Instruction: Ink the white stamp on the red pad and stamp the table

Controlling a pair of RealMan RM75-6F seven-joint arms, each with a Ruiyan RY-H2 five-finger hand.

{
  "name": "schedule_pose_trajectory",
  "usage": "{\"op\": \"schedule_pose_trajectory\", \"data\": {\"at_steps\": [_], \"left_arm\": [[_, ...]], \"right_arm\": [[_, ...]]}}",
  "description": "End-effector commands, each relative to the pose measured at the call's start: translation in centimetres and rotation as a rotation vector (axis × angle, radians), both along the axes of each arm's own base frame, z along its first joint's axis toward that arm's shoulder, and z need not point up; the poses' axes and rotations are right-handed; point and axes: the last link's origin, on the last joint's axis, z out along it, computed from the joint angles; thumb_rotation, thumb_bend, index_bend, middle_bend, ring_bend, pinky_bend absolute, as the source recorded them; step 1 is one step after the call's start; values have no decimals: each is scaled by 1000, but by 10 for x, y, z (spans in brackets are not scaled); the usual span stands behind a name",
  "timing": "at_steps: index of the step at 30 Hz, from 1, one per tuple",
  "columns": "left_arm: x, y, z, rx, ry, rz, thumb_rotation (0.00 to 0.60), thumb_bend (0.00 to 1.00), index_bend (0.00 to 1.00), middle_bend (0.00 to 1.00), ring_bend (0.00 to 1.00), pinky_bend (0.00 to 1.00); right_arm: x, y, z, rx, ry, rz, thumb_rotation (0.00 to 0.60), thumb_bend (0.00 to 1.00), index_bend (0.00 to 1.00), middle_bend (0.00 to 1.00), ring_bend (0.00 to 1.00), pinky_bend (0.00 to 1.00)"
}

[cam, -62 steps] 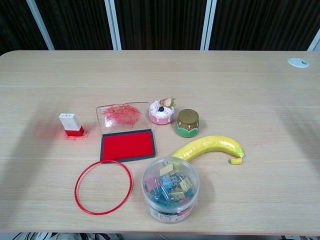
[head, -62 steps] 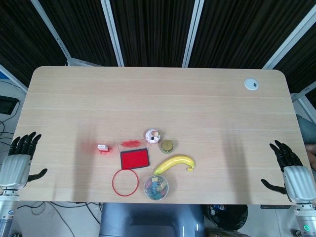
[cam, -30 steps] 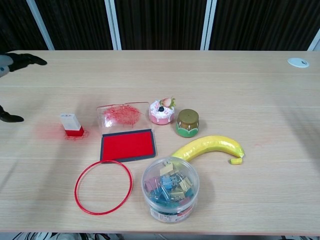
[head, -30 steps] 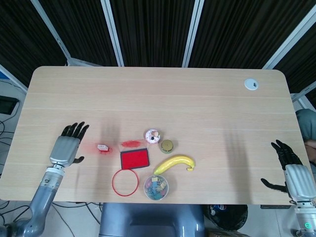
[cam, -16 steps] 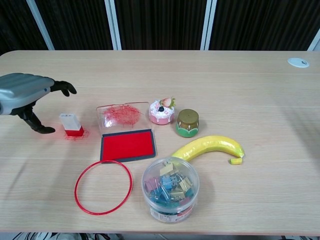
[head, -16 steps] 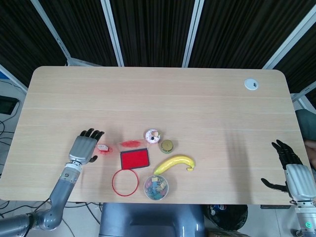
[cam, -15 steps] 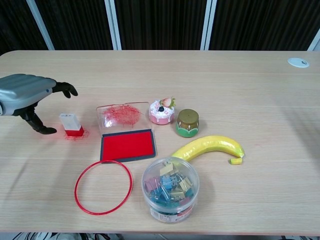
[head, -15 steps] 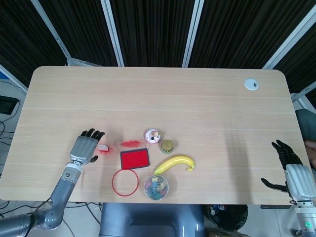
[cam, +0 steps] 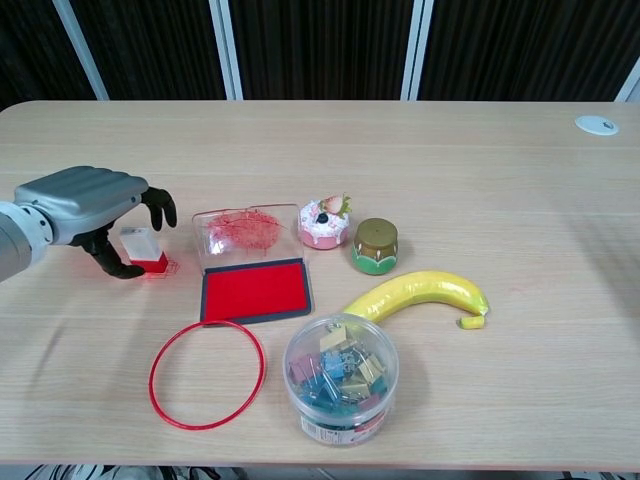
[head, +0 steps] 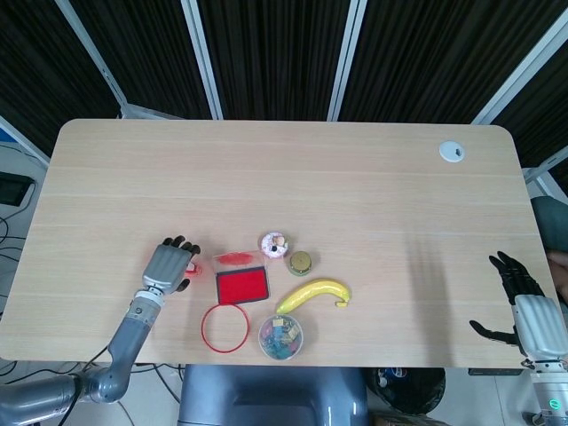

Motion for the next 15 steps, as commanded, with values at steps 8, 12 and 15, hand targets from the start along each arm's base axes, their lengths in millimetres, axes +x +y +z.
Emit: {"op": "schedule_pose_trajectory", "data": {"at_steps": [8,12,15], "left_arm": [[-2,1,-5,-3,5,-2,600,259,398,392,207,277],[-3,1,-4,0,8,-4,600,272,427,425,228,288],[-4,1,-3,3,10,-4,600,289,438,438,229,290]], "right_arm": [[0,0,0,-2,-4,0,600,97,0,0,0,175],[0,0,0,-2,-6,0,600,100,0,0,0,175],[1,0,0,-2,-7,0,600,102,0,0,0,175]]}}
